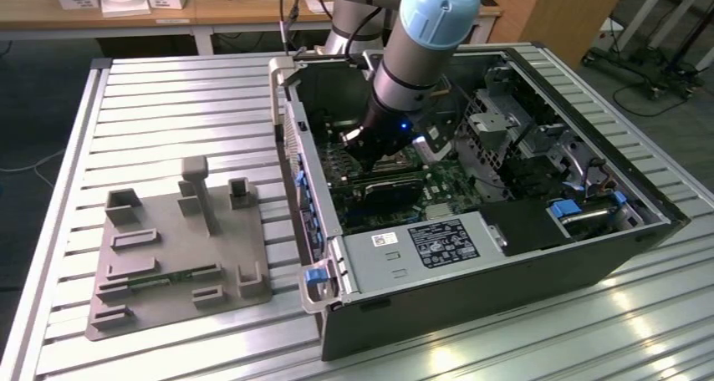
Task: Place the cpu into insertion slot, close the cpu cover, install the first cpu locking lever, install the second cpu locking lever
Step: 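Install the second cpu locking lever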
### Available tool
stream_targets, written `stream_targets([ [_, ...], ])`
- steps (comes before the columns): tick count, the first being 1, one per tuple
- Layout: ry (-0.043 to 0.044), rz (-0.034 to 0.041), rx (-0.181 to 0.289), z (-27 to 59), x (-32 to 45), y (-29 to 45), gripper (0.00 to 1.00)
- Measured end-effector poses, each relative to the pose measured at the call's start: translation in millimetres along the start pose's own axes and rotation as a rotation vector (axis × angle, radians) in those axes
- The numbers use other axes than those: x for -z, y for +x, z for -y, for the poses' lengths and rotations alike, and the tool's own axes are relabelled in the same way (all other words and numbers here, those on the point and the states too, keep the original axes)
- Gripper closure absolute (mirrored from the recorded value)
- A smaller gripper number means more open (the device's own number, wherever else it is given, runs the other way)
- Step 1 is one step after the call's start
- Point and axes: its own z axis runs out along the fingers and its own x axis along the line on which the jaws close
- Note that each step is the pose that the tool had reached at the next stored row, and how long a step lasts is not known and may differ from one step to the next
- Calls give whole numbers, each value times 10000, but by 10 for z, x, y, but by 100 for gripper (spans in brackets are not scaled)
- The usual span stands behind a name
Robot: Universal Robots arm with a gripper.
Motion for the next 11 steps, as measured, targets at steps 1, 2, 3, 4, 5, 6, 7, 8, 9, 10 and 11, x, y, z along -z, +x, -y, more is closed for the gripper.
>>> stream_targets([
  [1, 0, 1, 2, -1, -2, 0, 90],
  [2, 1, 1, 4, -2, -3, 0, 90],
  [3, 2, 1, 6, -3, -4, -1, 90],
  [4, 3, 1, 9, -3, -6, -1, 90],
  [5, 3, 2, 11, -3, -9, -1, 90],
  [6, 1, 5, 15, -3, -12, -1, 90],
  [7, 3, 5, 17, -3, -14, 0, 90],
  [8, 5, 4, 19, -3, -14, 0, 90],
  [9, 5, 5, 22, -3, -15, 1, 90],
  [10, 3, 6, 25, -3, -17, 3, 90],
  [11, 1, 8, 28, -3, -19, 4, 90],
])
